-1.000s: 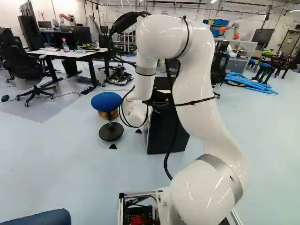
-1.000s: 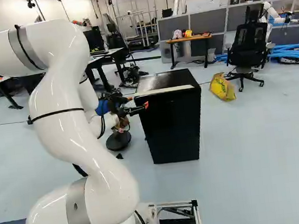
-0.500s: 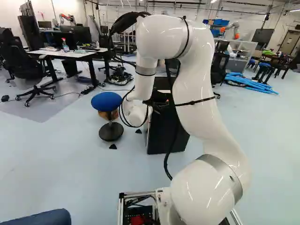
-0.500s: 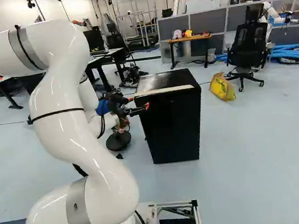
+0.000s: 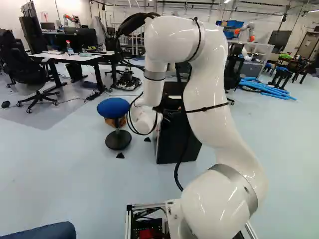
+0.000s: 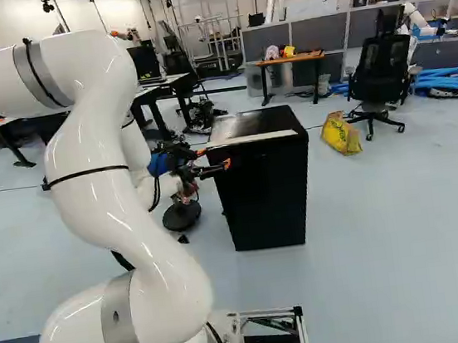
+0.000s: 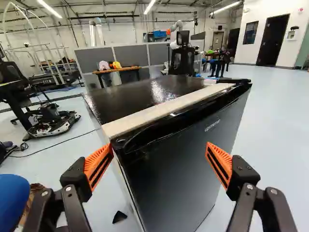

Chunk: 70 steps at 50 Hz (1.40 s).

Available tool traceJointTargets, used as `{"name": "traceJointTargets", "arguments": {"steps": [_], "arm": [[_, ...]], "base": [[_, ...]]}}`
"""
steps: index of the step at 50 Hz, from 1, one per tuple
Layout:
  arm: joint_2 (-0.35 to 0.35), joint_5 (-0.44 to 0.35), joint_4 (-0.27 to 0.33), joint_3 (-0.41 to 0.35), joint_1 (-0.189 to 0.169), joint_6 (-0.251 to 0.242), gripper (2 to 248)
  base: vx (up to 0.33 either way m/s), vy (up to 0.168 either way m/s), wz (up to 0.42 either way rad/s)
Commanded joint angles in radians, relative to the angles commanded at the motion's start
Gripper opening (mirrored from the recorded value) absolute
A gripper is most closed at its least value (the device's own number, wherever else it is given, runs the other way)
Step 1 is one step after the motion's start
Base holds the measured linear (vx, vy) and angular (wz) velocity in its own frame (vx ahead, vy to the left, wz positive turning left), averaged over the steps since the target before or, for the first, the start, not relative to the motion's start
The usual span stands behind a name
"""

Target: Grab a drink from the fridge

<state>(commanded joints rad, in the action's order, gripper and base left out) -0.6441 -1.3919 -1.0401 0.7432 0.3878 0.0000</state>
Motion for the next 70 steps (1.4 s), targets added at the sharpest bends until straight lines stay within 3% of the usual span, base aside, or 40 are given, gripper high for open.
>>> {"name": "traceJointTargets", "arguments": {"steps": [29,70], "arm": [[-0.023,0.000,-0.007,0.039,0.001,0.000,247],[-0.009,0.000,-0.054,0.015,0.011,0.000,247]], "base": [[0.000,0.000,0.000],[0.000,0.000,0.000]]}}
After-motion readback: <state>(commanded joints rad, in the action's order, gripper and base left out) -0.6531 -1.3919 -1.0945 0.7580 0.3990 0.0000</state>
